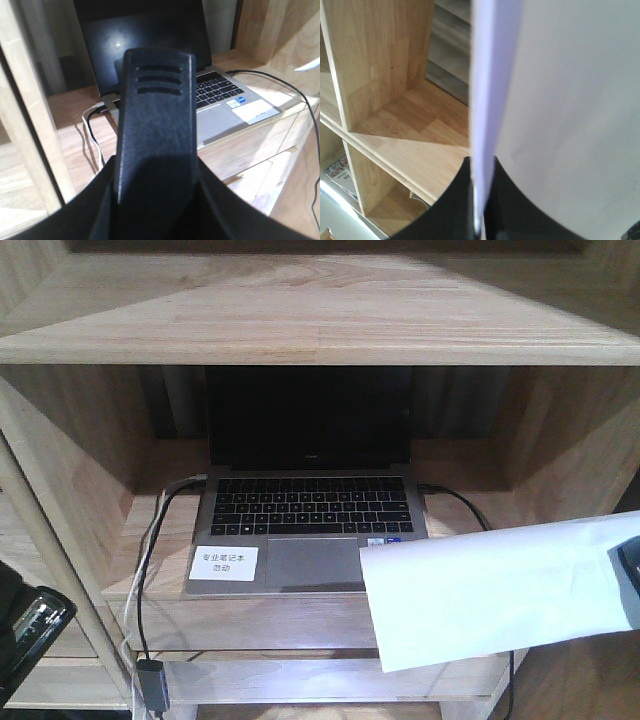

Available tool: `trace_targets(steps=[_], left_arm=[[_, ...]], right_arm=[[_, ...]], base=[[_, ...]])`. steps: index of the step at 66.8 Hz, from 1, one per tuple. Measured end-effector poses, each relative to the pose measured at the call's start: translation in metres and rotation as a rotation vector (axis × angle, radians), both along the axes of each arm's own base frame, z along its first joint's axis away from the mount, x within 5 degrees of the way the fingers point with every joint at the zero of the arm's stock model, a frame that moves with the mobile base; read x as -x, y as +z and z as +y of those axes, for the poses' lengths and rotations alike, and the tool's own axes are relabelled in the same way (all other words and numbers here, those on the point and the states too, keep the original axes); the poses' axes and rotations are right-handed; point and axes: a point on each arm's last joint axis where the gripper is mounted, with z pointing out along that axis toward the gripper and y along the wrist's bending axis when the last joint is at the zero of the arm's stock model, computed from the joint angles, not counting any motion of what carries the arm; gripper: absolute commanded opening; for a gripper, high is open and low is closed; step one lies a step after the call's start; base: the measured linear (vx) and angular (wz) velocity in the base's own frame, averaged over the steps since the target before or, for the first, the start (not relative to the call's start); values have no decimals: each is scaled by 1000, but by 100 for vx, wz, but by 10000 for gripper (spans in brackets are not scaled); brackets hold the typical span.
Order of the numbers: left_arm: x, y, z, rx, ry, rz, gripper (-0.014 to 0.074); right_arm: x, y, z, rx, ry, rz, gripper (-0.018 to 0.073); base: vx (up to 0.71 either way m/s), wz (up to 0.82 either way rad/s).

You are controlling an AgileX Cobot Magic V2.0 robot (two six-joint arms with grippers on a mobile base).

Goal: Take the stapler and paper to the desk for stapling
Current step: 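Drive the base away from the shelf toward the wooden desk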

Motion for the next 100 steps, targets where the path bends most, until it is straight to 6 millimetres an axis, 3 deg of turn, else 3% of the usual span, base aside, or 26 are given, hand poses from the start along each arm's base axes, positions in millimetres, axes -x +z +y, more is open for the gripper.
trace_targets(steps=[100], left_arm=[[0,0,0,2,0,1,-7]], right_arm=[[0,-1,0,0,0,2,-6]], base=[[-15,1]])
